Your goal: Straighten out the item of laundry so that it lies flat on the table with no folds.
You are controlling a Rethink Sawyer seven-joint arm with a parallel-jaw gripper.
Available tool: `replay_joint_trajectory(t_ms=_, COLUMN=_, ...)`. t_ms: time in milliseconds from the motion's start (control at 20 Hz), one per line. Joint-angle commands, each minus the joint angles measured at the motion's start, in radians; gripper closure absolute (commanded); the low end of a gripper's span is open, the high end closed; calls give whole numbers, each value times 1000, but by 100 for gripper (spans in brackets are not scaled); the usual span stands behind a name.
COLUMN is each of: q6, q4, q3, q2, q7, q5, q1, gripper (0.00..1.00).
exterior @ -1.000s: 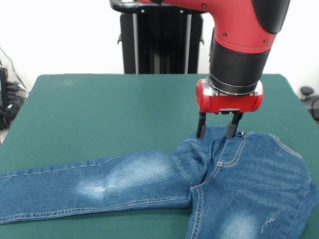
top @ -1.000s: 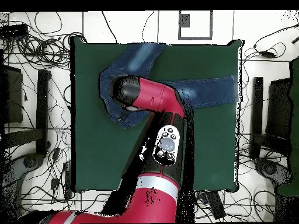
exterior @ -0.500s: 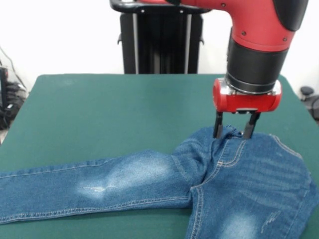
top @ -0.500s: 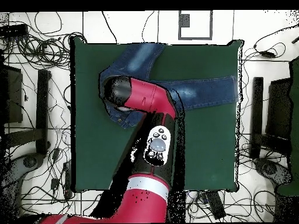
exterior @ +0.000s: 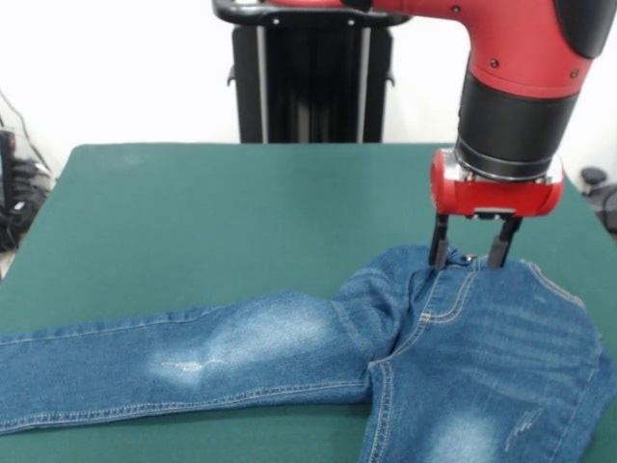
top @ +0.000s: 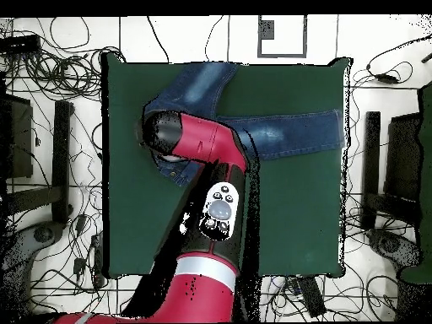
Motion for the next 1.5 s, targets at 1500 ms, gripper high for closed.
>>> replay_joint_trajectory(t_ms=1500, q6=-197, q4=159, q3=108, q2=64, q7=228, q5=11, q1=-25, gripper=0)
